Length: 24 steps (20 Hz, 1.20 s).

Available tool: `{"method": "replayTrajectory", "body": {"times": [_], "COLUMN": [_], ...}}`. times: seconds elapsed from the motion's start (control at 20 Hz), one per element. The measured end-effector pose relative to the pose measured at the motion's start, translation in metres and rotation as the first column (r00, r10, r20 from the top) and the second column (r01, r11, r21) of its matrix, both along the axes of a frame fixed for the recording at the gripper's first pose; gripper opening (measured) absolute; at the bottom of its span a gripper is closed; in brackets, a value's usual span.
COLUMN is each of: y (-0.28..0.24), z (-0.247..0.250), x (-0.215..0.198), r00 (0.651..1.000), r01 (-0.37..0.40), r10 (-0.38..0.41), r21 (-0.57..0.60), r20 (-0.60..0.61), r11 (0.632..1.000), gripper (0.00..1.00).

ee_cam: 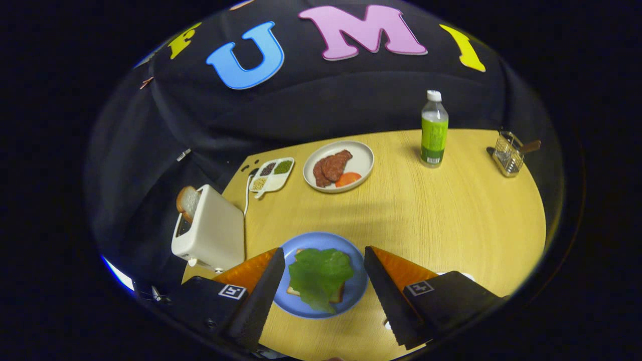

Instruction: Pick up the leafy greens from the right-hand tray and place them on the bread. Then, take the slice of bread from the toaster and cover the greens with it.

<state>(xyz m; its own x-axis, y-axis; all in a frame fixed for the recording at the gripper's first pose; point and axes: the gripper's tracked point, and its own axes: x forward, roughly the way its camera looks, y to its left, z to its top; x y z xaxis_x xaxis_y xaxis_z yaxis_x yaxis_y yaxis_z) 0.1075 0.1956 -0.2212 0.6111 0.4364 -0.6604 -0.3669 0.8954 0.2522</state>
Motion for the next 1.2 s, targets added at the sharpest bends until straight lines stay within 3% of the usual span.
{"method": "replayTrajectory", "body": {"times": [0.25, 0.45, 0.9, 1.2], "y": [0.069, 0.137, 0.289, 0.338], "z": [0.071, 0.09, 0.054, -0.004], "x": [0.007, 0.011, -0.005, -0.006], "r00": [0.984, 0.963, 0.929, 0.912], "r01": [-0.076, -0.156, -0.305, -0.351], "r10": [0.068, 0.142, 0.29, 0.358], "r21": [0.041, 0.047, 0.029, -0.068], "r20": [0.162, 0.231, 0.229, 0.199], "r11": [0.996, 0.987, 0.952, 0.934], "gripper": [0.99, 0.99, 0.99, 0.99]}}
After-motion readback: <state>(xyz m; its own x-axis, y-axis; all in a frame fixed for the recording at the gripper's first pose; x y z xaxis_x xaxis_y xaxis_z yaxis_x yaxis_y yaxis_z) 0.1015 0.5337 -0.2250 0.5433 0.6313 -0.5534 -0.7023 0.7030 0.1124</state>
